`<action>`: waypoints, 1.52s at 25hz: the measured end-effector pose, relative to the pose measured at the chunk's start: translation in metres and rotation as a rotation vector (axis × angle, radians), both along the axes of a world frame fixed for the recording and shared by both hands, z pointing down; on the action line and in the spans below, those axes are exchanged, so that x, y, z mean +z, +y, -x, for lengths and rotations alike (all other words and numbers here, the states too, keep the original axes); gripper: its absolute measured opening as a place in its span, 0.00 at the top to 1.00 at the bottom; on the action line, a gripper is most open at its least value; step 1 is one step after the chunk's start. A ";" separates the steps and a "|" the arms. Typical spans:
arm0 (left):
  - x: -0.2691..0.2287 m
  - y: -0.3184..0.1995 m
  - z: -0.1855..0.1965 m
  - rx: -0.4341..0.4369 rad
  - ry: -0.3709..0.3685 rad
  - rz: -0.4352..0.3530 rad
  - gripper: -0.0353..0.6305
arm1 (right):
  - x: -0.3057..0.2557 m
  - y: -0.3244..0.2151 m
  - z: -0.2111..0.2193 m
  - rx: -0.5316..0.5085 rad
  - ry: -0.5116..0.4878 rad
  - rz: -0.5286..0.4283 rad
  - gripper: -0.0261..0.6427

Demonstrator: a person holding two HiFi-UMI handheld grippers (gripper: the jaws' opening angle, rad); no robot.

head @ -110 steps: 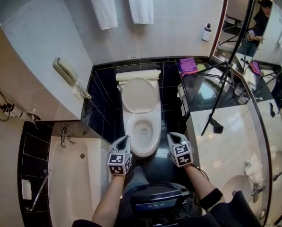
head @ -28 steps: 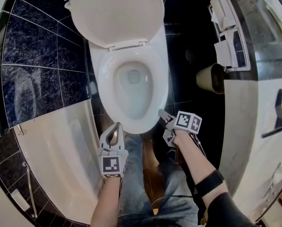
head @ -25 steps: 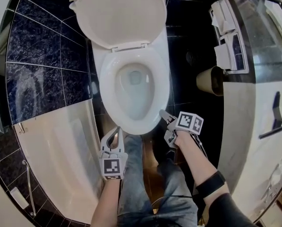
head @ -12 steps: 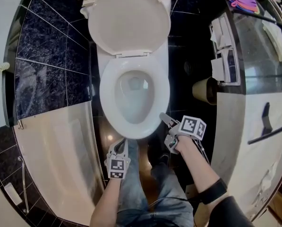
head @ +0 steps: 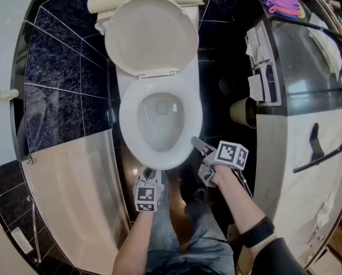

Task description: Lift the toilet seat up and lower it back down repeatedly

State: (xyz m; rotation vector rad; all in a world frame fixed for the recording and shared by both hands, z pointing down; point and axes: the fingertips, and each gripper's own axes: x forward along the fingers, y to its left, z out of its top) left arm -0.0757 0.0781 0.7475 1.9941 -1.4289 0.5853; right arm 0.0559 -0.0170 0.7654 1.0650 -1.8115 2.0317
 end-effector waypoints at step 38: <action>-0.198 -0.323 0.078 0.027 -0.027 -0.190 0.96 | -0.307 -0.127 0.069 -0.379 0.470 -0.878 0.94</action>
